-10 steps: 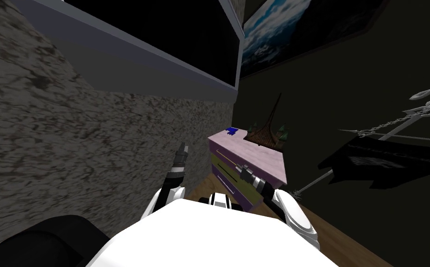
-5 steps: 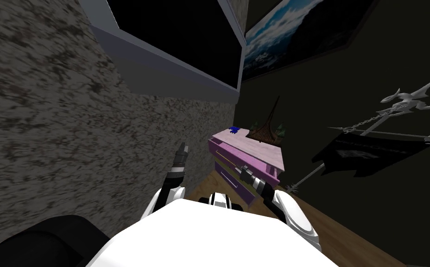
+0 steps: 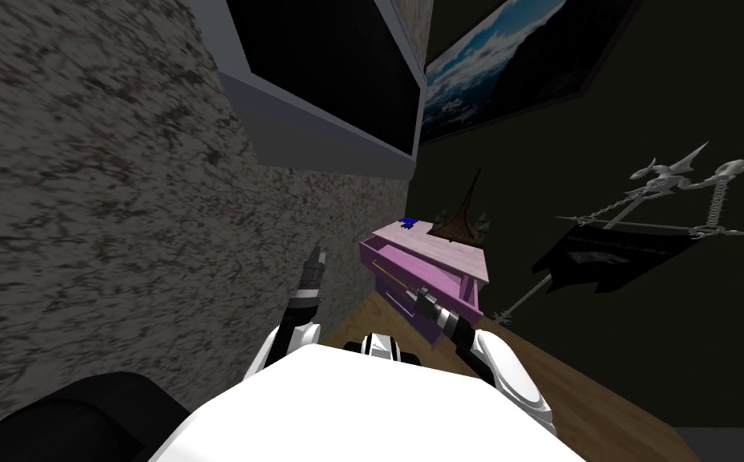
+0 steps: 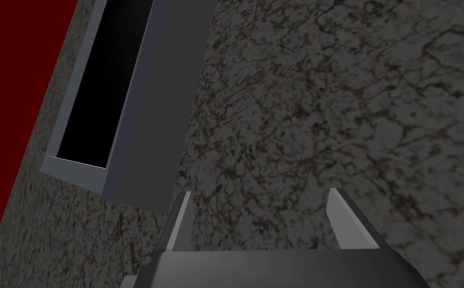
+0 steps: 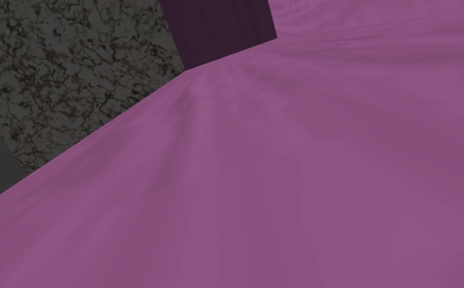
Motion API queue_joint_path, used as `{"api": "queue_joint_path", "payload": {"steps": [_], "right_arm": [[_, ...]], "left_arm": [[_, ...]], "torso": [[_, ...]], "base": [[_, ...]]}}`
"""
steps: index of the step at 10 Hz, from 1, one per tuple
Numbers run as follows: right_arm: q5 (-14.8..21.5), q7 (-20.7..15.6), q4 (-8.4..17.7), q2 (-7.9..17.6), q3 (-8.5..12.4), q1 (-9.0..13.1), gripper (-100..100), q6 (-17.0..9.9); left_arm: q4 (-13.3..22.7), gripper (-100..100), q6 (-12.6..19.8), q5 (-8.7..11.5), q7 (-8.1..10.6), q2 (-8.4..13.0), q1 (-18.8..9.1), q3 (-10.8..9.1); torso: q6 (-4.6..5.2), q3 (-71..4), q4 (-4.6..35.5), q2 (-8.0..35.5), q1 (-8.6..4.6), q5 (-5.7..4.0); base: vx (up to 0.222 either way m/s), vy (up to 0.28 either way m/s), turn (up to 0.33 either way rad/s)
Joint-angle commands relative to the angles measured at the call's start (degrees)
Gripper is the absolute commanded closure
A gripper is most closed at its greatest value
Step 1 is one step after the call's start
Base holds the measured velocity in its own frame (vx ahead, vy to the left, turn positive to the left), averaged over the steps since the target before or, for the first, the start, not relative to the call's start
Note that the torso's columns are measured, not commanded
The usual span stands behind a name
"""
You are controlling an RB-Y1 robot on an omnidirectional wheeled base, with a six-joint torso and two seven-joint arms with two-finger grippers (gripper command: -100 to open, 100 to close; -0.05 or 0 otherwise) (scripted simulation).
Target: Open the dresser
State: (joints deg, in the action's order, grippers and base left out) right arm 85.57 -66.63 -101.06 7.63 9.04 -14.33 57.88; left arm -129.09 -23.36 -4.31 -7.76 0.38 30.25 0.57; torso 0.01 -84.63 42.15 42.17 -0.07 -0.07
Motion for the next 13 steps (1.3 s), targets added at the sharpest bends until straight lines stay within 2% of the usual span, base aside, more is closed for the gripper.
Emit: {"api": "queue_joint_path", "payload": {"steps": [1,2,3,11,12,13], "right_arm": [[0.3,0.1,-0.3,-0.2,-0.3,-0.7,100,0.3],[0.5,0.1,-0.4,-0.3,-0.4,-1.0,100,0.4],[0.6,2.7,-1.8,1.0,0.2,0.3,-100,0.4],[1.8,13.4,-7.7,5.7,2.1,2.9,-100,0.7],[1.9,12.6,-7.1,5.4,1.9,2.5,-100,0.8],[1.9,12.9,-7.2,5.5,1.9,2.5,0,0.8]], "left_arm": [[0.0,0,0.0,0.0,0.00,0.0,0.0,0.01],[0.0,0,0.0,0.0,0.00,0.0,0.0,0.00],[0.0,0,0.0,0.0,0.00,0.0,0.0,0.00],[0.0,0,0.0,0.0,0.00,0.0,0.0,-0.01],[0.0,0,0.0,0.0,0.00,0.0,0.0,-0.01],[0.0,0,0.0,0.0,0.00,0.0,0.0,-0.01]], "torso": [[-0.01,0.1,-0.1,0.1,0.13,0.01],[-0.01,0.0,-0.1,0.0,-0.01,-0.01],[0.03,0.0,-0.1,0.0,-0.06,-0.02],[-0.01,0.1,0.2,0.2,0.10,0.09],[0.01,0.1,0.3,0.2,0.10,0.16],[0.00,0.1,0.3,0.2,0.06,0.11]], "base": [[-0.133,0.103,-0.024],[-0.141,0.106,-0.010],[-0.083,0.080,-0.019],[-0.004,0.024,-0.012],[-0.008,0.015,-0.003],[0.000,0.000,0.000]]}}
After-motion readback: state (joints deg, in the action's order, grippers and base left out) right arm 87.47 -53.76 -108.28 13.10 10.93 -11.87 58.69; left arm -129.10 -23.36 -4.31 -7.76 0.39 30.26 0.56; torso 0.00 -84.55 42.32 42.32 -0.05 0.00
